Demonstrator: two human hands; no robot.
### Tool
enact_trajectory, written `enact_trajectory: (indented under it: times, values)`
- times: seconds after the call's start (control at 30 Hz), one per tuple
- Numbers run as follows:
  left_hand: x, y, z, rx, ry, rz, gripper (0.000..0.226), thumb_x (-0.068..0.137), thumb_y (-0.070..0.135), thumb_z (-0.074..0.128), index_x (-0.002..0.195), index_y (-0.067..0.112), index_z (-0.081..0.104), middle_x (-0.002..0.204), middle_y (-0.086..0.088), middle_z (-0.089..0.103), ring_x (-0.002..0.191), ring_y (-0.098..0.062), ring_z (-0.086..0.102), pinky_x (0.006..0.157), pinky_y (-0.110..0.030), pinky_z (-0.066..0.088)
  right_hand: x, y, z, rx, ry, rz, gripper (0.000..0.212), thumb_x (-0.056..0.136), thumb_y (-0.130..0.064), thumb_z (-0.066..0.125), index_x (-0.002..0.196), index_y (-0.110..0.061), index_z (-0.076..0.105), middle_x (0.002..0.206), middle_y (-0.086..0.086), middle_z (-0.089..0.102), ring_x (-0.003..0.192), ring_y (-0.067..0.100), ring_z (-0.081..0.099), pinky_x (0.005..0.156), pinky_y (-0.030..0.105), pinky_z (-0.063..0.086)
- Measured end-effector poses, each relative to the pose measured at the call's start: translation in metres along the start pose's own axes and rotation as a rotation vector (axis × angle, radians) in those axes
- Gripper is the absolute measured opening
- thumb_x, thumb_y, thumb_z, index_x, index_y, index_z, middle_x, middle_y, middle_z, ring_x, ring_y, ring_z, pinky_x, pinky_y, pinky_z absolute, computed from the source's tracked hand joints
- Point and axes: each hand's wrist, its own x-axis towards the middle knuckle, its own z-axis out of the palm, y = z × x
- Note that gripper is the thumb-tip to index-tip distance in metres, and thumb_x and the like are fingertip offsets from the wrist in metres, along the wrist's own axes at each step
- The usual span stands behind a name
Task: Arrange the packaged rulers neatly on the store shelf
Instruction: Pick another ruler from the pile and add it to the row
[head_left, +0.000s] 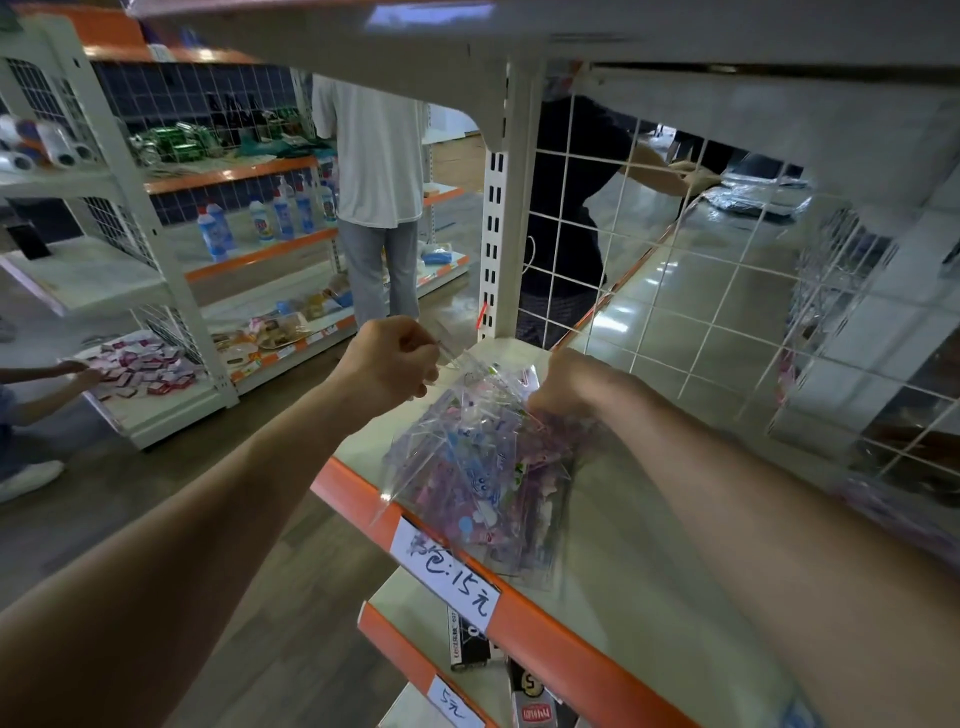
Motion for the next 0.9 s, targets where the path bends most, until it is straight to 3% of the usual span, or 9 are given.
enact_trajectory:
  times: [0.07,0.2,0.3,0.4,0.5,0.77,0.83,0.9]
  values:
    - [0.000,0.000,-0.001,-0.012,-0.001,-0.007,0.015,0.093,0.010,0.054,0.080,0.016,0.058,0.076,-0.007,0.063,0.064,-0.016,0.060,0.065,-0.029,0.055,0.001,0.002,0.001,0.021,0.023,-0.018,0.024,0.087,-0.031,0.058,0.084,-0.007,0.055,0.081,0.008,0.053,0.077,0.026,0.054,0.056,0.025,0.039]
    - [0.000,0.000,0.000,-0.030,-0.017,-0.018,0.015,0.093,0.010,0.054,0.080,0.016,0.058,0.077,-0.007,0.063,0.065,-0.016,0.060,0.063,-0.026,0.053,0.006,0.007,0.005,0.039,0.027,-0.021,0.037,0.090,-0.043,0.053,0.102,-0.008,0.055,0.094,0.011,0.048,0.084,0.026,0.049,0.065,0.028,0.037]
    - [0.002,-0.001,0.001,-0.035,-0.032,-0.017,0.013,0.093,0.010,0.055,0.082,0.015,0.059,0.078,-0.007,0.064,0.065,-0.015,0.060,0.061,-0.023,0.053,0.008,0.009,0.003,0.061,0.013,-0.016,0.029,0.091,-0.039,0.054,0.084,-0.011,0.051,0.081,0.007,0.047,0.082,0.026,0.048,0.056,0.027,0.037]
    - [0.004,0.000,0.002,-0.043,-0.045,-0.021,0.008,0.093,0.011,0.055,0.087,0.013,0.060,0.079,-0.007,0.064,0.065,-0.015,0.061,0.059,-0.021,0.052,0.013,0.014,0.003,0.134,0.011,0.016,0.037,0.087,-0.038,0.061,0.066,-0.014,0.042,0.065,0.003,0.042,0.068,0.023,0.050,0.048,0.025,0.034]
    - [0.005,0.001,0.003,-0.046,-0.052,-0.018,0.011,0.093,0.012,0.055,0.084,0.015,0.059,0.080,-0.007,0.064,0.066,-0.015,0.062,0.060,-0.021,0.052,0.014,0.018,0.002,0.274,0.003,0.028,0.036,0.085,-0.033,0.067,0.066,-0.012,0.046,0.063,0.003,0.047,0.054,0.015,0.047,0.047,0.024,0.035]
    - [0.004,0.012,0.014,-0.049,-0.059,-0.014,0.009,0.093,0.012,0.055,0.088,0.010,0.062,0.079,-0.006,0.066,0.068,-0.017,0.063,0.065,-0.026,0.055,0.013,0.042,0.004,0.630,0.095,0.020,0.017,0.085,-0.015,0.064,0.071,-0.019,0.056,0.066,-0.003,0.050,0.054,0.008,0.043,0.048,0.017,0.036]
    - [0.002,0.016,0.018,-0.043,-0.069,-0.010,0.008,0.093,0.013,0.055,0.089,0.010,0.062,0.079,-0.005,0.065,0.066,-0.015,0.062,0.061,-0.022,0.054,0.006,0.047,0.004,0.772,0.110,0.004,0.005,0.086,-0.013,0.062,0.082,-0.011,0.064,0.062,-0.001,0.046,0.051,0.010,0.038,0.044,0.019,0.031]
    - [0.000,0.019,0.021,-0.040,-0.071,-0.006,0.009,0.093,0.013,0.056,0.091,0.008,0.063,0.078,-0.005,0.066,0.063,-0.014,0.062,0.059,-0.020,0.053,-0.001,0.052,0.003,0.918,0.123,-0.015,0.010,0.084,-0.012,0.063,0.092,-0.006,0.066,0.064,0.002,0.045,0.053,0.012,0.037,0.046,0.021,0.028]
